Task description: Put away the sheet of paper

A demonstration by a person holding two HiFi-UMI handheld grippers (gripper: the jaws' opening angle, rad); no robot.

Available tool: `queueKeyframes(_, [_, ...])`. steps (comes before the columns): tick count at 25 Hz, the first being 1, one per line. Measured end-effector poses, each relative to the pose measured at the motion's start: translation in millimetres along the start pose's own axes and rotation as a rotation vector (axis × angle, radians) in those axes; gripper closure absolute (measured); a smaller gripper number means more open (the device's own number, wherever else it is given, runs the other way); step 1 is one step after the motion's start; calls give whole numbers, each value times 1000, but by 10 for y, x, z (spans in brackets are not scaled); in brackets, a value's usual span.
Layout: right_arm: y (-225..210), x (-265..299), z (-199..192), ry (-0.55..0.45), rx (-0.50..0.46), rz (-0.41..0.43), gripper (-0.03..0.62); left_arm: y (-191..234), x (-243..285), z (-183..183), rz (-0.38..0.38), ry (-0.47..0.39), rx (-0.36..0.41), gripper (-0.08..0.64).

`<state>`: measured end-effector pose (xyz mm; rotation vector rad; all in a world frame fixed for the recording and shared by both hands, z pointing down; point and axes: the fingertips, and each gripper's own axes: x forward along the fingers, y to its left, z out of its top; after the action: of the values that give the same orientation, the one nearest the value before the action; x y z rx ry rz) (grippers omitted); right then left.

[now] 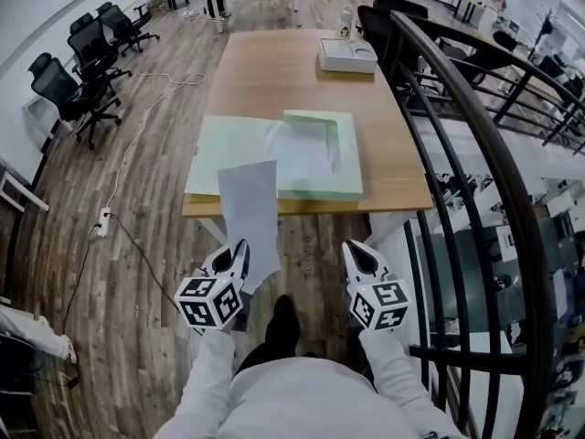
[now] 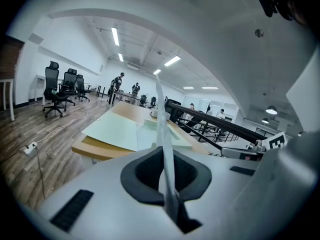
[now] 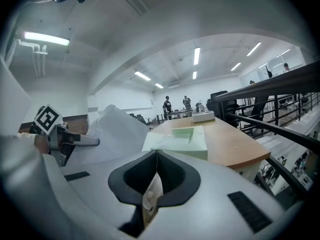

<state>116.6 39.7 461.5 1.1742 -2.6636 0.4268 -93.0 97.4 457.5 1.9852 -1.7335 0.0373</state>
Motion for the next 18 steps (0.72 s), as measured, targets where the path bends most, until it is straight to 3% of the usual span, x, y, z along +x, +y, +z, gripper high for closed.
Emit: queueKeyframes(18, [-261, 1166, 554, -7, -10, -89, 565, 657, 975, 930, -100, -23, 35, 543])
